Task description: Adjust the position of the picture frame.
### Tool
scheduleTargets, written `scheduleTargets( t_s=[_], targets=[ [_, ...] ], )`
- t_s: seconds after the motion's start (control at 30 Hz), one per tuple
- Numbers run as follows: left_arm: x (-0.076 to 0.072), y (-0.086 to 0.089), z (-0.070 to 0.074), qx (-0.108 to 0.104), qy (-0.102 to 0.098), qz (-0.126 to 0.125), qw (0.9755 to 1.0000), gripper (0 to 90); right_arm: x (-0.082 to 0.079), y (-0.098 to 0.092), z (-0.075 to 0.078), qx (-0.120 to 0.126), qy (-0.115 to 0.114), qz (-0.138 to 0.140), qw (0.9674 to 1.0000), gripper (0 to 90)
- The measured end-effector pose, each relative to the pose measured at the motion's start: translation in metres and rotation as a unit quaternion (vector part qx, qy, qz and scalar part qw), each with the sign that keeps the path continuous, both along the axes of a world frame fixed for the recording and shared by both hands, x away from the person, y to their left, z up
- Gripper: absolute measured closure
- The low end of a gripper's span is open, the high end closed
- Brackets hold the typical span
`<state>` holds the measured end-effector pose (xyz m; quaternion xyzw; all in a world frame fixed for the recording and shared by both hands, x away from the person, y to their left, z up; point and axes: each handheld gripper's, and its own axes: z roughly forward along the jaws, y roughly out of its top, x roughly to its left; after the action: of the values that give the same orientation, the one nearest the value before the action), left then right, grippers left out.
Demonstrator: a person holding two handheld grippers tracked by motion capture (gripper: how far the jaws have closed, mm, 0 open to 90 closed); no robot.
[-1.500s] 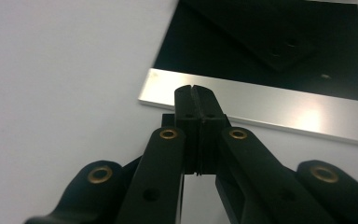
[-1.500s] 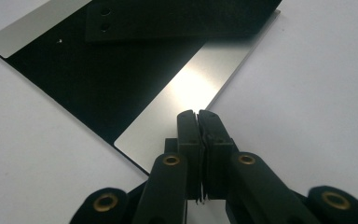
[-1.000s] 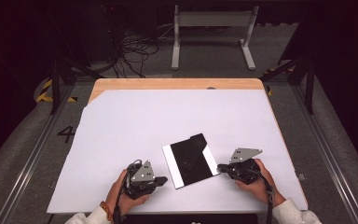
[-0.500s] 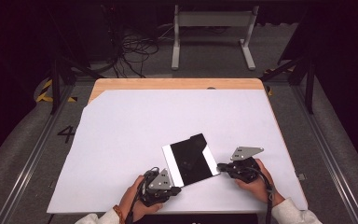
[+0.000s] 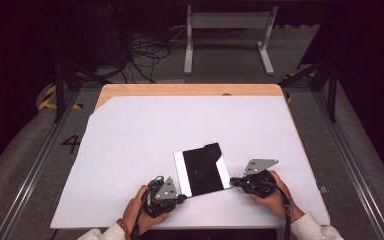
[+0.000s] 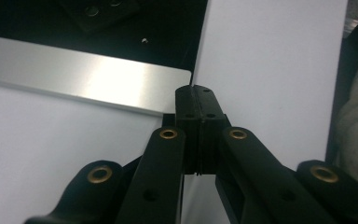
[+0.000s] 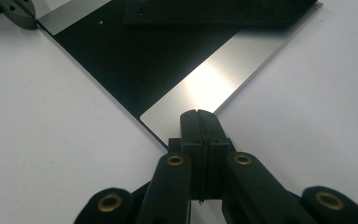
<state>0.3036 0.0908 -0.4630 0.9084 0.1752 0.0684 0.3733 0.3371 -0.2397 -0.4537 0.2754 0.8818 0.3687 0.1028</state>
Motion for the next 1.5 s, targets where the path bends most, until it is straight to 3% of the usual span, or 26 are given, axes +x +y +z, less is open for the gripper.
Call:
scheduleTargets(
  t_s=[0.07, 0.1, 0.13, 0.17, 0.2, 0.37, 0.53, 0.63, 0.8, 1.03, 1.13, 1.23, 1.5],
  targets=[
    [0.003, 0.004, 0.0, 0.006, -0.013, 0.02, 0.9997, 89.9, 0.0, 0.001, 0.0, -0.002, -0.001, 0.0, 1.0, 90.0],
    [0.006, 0.008, 0.0, 0.007, -0.012, 0.027, 0.9995, 89.9, 0.0, 0.001, 0.0, -0.001, 0.0, 0.0, 1.0, 90.0],
    [0.01, 0.013, -0.001, -0.003, 0.001, 0.034, 0.9994, 89.9, 0.0, 0.002, 0.0, -0.002, -0.001, 0.0, 1.0, 90.0],
    [0.014, 0.017, -0.001, -0.013, 0.017, 0.032, 0.9993, 89.7, 0.0, 0.002, 0.0, -0.002, 0.0, 0.002, 1.0, 90.0],
    [0.015, 0.019, -0.001, -0.015, 0.02, 0.031, 0.9992, 89.5, 0.0, 0.003, 0.0, -0.002, 0.001, 0.003, 1.0, 90.0],
    [0.008, 0.02, 0.001, -0.012, 0.012, 0.01, 0.9998, 88.7, -0.001, 0.007, 0.0, 0.0, 0.004, 0.011, 0.9999, 90.0],
    [0.002, 0.019, 0.004, -0.019, 0.021, -0.01, 0.9995, 89.2, -0.002, 0.011, 0.0, -0.006, 0.002, 0.022, 0.9997, 90.0],
    [-0.002, 0.02, 0.002, -0.01, 0.024, -0.01, 0.9996, 89.4, -0.002, 0.014, 0.001, -0.007, 0.003, 0.027, 0.9996, 90.0],
    [0.001, 0.024, 0.0, -0.006, 0.022, 0.018, 0.9996, 88.4, -0.002, 0.018, 0.0, -0.004, 0.007, 0.033, 0.9994, 90.0],
    [0.002, 0.024, 0.001, 0.005, 0.007, 0.023, 0.9997, 88.5, -0.003, 0.027, -0.001, -0.001, 0.007, 0.04, 0.9992, 90.0],
    [0.005, 0.027, 0.001, 0.004, 0.009, 0.029, 0.9995, 88.7, -0.004, 0.031, -0.001, -0.002, 0.005, 0.042, 0.9991, 90.0],
    [0.006, 0.028, 0.001, 0.015, -0.004, 0.034, 0.9993, 89.7, -0.004, 0.033, -0.001, 0.001, 0.009, 0.042, 0.9991, 90.0],
    [0.009, 0.031, 0.001, 0.017, -0.004, 0.042, 0.999, 90.0, -0.004, 0.038, -0.001, 0.0, 0.008, 0.044, 0.999, 90.0]
  ],
)
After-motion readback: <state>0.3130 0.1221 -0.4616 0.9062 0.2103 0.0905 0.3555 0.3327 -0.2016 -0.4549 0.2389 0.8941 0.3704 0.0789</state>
